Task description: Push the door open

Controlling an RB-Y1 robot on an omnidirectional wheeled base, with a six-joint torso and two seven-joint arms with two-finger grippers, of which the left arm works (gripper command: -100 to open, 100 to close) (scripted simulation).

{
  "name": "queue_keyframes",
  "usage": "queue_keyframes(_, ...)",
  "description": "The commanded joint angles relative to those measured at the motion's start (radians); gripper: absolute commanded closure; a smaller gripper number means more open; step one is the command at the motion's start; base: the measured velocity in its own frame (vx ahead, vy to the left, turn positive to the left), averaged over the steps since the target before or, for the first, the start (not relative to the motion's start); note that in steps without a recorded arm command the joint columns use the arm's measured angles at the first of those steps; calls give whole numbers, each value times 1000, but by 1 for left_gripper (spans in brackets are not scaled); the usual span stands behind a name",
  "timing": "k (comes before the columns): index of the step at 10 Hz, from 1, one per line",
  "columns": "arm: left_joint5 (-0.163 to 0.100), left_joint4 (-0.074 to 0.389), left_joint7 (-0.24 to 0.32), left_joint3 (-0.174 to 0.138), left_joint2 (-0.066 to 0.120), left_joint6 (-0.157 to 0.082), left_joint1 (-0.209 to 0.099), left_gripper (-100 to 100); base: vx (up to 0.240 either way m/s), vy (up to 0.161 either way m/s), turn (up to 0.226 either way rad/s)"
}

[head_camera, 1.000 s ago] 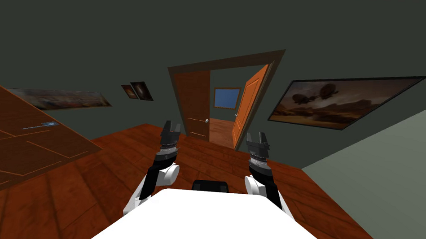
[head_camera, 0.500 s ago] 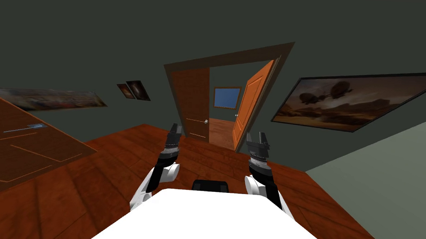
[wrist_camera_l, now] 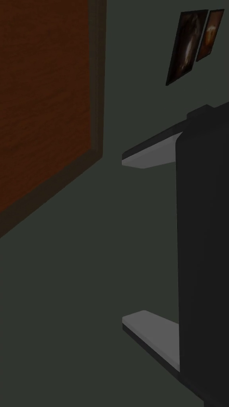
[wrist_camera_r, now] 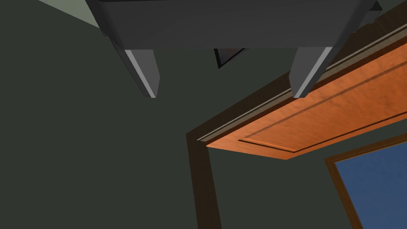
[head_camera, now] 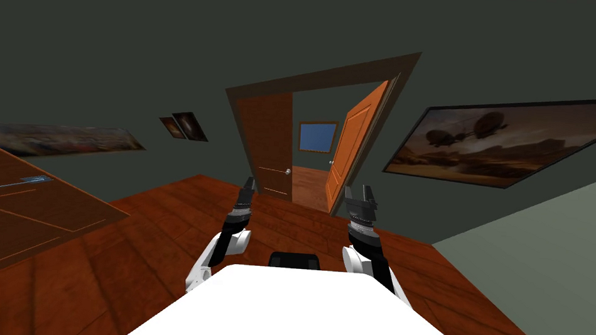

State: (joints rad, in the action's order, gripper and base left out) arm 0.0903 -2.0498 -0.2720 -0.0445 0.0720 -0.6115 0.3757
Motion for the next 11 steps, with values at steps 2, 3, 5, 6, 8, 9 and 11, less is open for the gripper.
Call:
queue_keyframes(2, 34, 61, -33, -19, 6, -18, -20, -100, 92, -2, -6)
queue_keyframes(3, 48, 84, -45, -27, 8, -25, -27, -100, 101, 7, -3)
queue_keyframes(5, 77, 132, -72, -42, 12, -39, -41, -100, 93, 2, -7)
queue_keyframes(6, 91, 156, -85, -50, 13, -46, -48, -100, 94, 7, -6)
queue_keyframes(8, 120, 204, -111, -66, 17, -60, -62, -100, 95, 1, -6)
queue_keyframes(9, 135, 229, -125, -74, 18, -68, -70, -100, 95, -6, -7)
queue_keyframes(11, 150, 255, -139, -82, 19, -75, -78, -100, 63, -3, -2)
